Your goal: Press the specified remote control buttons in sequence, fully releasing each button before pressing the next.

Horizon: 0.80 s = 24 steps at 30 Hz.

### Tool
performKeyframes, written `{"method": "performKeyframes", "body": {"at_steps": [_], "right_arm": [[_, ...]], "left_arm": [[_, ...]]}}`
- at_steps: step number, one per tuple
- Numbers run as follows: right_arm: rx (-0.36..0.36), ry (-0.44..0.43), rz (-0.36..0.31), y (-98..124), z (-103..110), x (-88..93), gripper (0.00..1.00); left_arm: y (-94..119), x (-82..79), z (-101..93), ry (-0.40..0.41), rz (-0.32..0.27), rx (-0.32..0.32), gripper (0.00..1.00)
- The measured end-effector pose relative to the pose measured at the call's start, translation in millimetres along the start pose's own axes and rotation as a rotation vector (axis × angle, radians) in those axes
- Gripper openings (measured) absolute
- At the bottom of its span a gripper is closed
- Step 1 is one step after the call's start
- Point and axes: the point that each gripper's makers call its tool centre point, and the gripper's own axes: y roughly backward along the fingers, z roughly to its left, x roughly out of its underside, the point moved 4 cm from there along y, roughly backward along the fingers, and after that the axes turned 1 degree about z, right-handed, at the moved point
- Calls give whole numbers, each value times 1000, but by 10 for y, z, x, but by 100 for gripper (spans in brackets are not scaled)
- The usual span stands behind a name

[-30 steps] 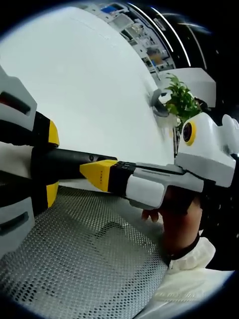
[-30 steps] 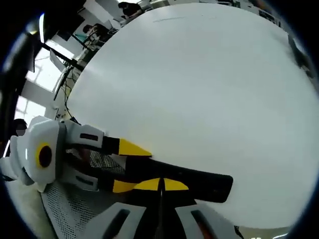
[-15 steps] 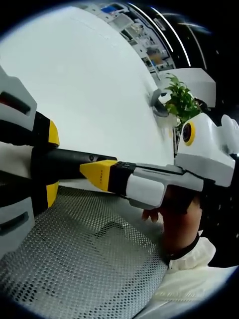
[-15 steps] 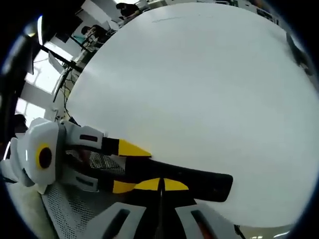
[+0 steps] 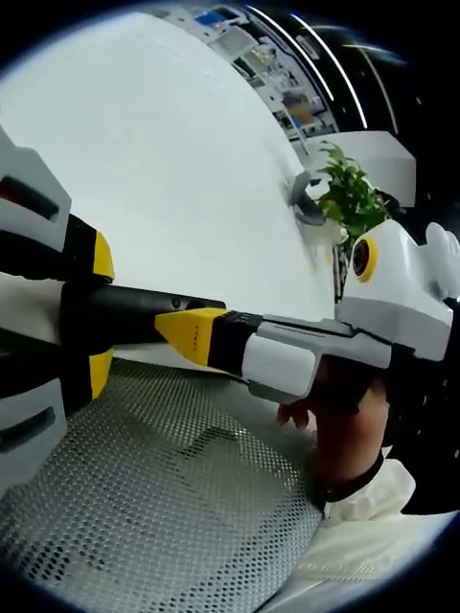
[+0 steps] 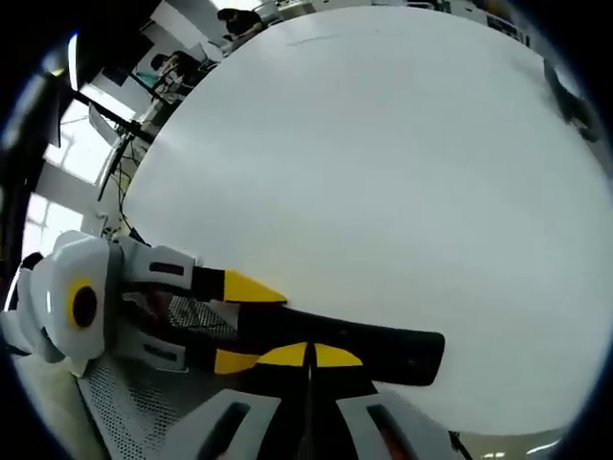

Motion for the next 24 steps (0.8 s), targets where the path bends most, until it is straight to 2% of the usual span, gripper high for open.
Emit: {"method": "performKeyframes", "body": {"at_steps": [4, 8, 18, 24], "right_arm": [[3, 18, 1, 2, -2, -3, 0], [-15, -3, -1, 3, -28, -9, 0], [-34, -18, 0, 3, -18, -9, 0], [-23, 2, 1, 0, -15, -12, 0]], "left_arm": [[6, 2, 0, 3, 9, -5, 25], [34, 21, 0, 6, 22, -4, 25], [36, 18, 11, 1, 19, 4, 25], [33, 15, 12, -5, 20, 7, 25]]}}
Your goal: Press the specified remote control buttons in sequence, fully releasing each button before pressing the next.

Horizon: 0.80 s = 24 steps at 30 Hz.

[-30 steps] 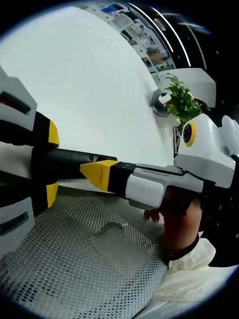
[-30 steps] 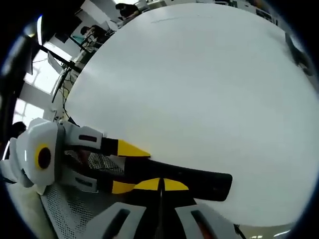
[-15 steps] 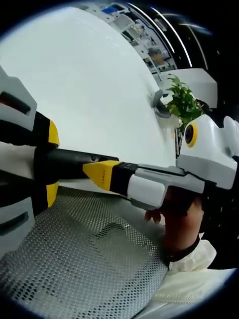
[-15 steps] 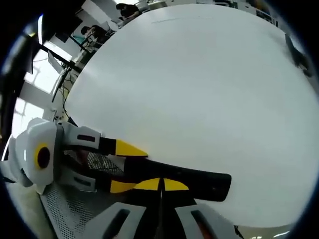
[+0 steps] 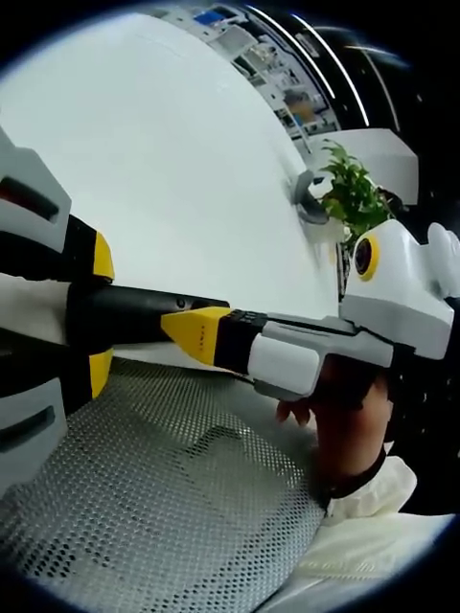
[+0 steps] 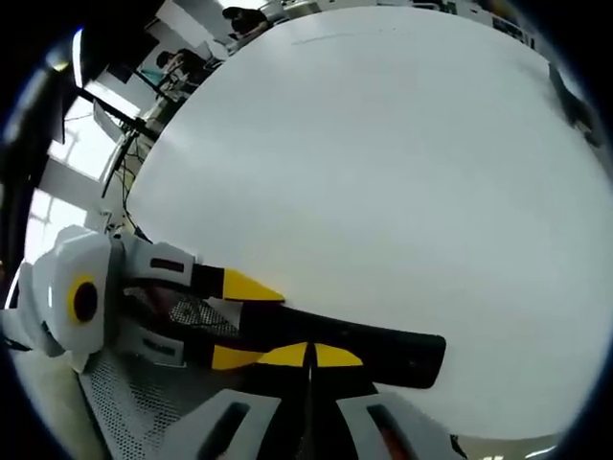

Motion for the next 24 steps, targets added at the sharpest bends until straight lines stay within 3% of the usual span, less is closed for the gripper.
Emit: {"method": "performKeyframes", "body": {"at_steps": [24], "right_arm": [[16, 6, -15, 8, -17, -6, 0]], "left_arm": [[-18, -3, 9, 7, -8, -5, 25]]}}
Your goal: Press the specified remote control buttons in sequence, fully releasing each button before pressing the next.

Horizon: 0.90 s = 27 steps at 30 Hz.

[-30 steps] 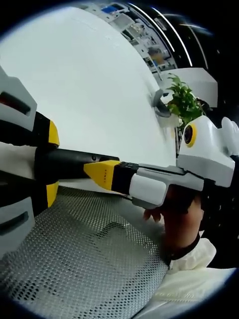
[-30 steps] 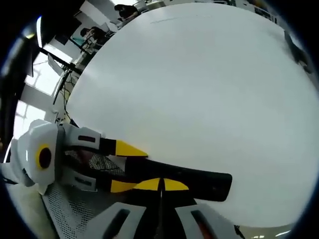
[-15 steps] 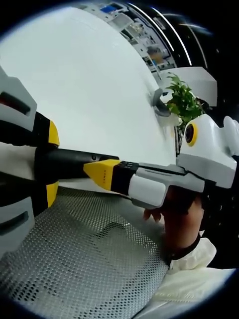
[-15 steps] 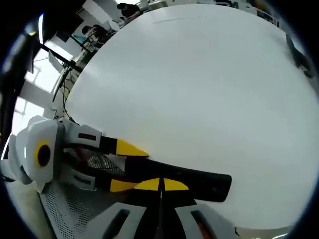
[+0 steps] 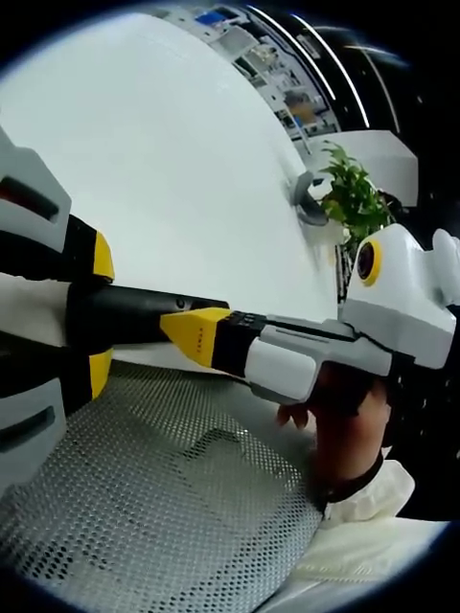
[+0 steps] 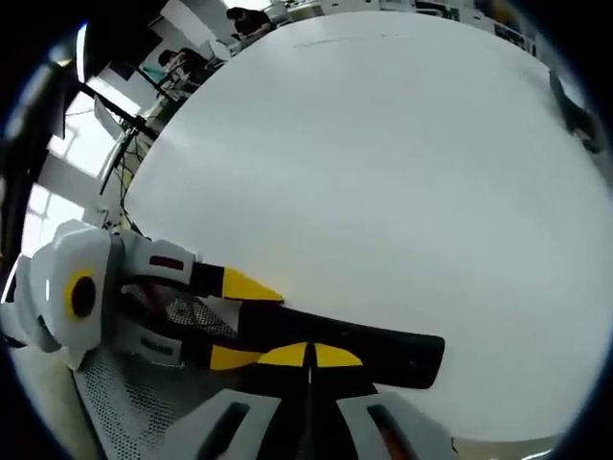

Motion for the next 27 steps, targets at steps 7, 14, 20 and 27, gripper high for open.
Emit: {"method": "performKeyframes", "body": {"at_steps": [7, 14, 20, 27], "right_arm": [[-25, -57, 4, 4, -14, -3, 0], [-13, -76, -5, 26, -64, -11, 0], [2, -64, -7, 26, -55, -14, 0], [17, -54, -26, 30, -51, -36, 0]], "left_arm": [[-1, 0, -3, 2, -4, -2, 25], [-4, -3, -3, 3, -5, -3, 25], [-3, -5, -4, 2, -4, -3, 25], [-2, -7, -5, 2, -3, -3, 25]]}}
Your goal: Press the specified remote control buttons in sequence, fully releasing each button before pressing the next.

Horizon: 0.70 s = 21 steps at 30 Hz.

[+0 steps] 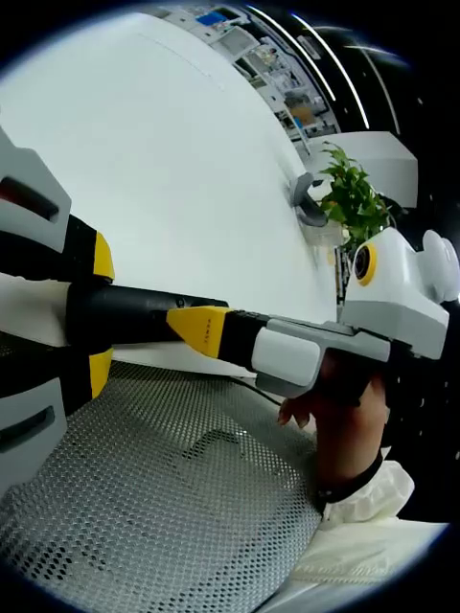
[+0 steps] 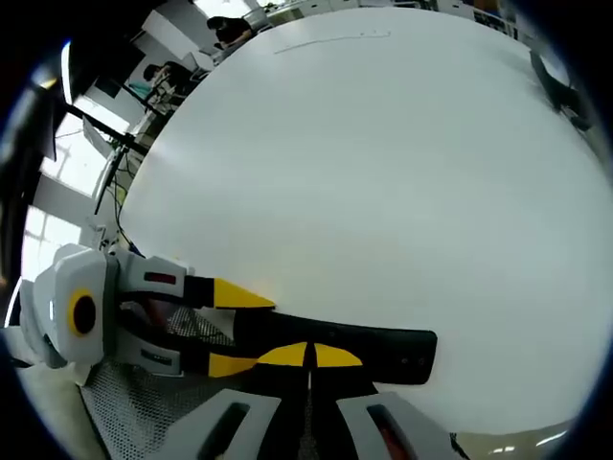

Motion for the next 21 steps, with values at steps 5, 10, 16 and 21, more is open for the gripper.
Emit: {"method": "performKeyframes", "body": {"at_steps": [5, 10, 16, 21], "right_arm": [[6, 5, -3, -10, -5, -11, 0], [2, 3, -4, -19, -6, -2, 0], [4, 39, -2, -26, 10, 0, 0], [-56, 79, -31, -38, 139, -28, 0]], "left_arm": [[-1, -2, 2, -1, 3, 4, 24], [-5, 3, -5, -5, 1, 1, 25], [-6, 14, -9, -2, -1, 0, 25], [-8, 17, -11, -1, -3, -1, 25]]}}
